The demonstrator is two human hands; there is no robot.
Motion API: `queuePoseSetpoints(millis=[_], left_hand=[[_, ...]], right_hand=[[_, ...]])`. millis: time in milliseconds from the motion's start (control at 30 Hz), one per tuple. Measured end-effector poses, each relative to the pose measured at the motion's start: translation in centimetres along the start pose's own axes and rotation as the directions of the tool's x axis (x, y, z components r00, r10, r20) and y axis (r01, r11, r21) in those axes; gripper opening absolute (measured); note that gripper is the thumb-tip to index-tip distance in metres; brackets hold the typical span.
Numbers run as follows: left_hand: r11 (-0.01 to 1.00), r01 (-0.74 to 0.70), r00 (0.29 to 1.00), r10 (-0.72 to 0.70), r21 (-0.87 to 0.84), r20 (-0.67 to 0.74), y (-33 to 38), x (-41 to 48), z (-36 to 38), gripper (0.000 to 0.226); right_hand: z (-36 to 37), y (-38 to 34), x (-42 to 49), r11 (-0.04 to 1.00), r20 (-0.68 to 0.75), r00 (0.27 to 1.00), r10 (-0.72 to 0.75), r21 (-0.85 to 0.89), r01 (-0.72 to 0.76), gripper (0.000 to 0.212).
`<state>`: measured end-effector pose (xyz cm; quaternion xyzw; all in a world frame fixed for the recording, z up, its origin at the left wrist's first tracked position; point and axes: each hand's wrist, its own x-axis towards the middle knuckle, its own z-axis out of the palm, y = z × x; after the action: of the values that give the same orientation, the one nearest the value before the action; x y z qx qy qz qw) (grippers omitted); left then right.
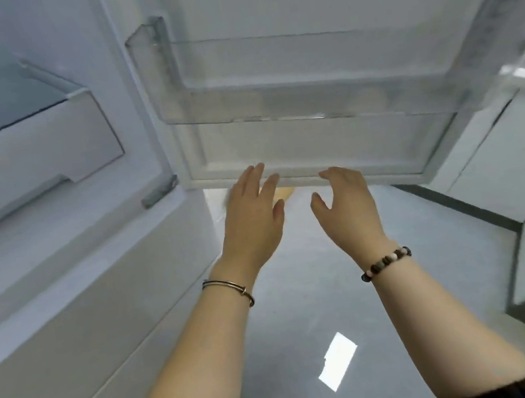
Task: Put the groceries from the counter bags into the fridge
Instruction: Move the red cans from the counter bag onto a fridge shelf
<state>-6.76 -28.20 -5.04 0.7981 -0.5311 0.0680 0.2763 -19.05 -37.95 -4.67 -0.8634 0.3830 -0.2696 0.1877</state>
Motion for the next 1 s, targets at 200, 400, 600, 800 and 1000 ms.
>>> queuePoseSetpoints(millis=[200, 400, 600, 800, 1000], left_hand=[[0.971, -0.237, 0.950, 0.240, -0.042, 0.200, 13.5, 1.1, 6.0, 0.053], [0.841, -0.519, 0.778, 0.538, -0.152, 0.323, 28.0, -0.3, 11.3, 0.058], [0.610, -0.715, 0.504, 0.788, -0.341, 0.353, 42.5, -4.0, 16.1, 0.062], [0.346, -0.797, 0.239, 0.933, -0.495, 0.267, 57.3, -9.4, 19.8, 0.061], [0.031, -0.789, -0.068, 0.988, -0.613, 0.137, 70.4, -17.0, 21.4, 0.062]], right_hand=[[-9.1, 11.0, -6.3, 0.962, -0.212, 0.956, 0.202, -0.141, -0.235, 0.041], [-18.4, 19.6, -14.5, 0.834, -0.410, 0.803, 0.434, -0.154, -0.529, 0.047], [-27.1, 25.9, -24.2, 0.651, -0.607, 0.545, 0.578, -0.060, -0.757, 0.048], [-35.2, 31.5, -34.4, 0.388, -0.729, 0.302, 0.614, -0.055, -0.920, 0.049], [-41.8, 33.7, -44.2, 0.043, -0.794, 0.023, 0.607, 0.004, -0.999, 0.056]])
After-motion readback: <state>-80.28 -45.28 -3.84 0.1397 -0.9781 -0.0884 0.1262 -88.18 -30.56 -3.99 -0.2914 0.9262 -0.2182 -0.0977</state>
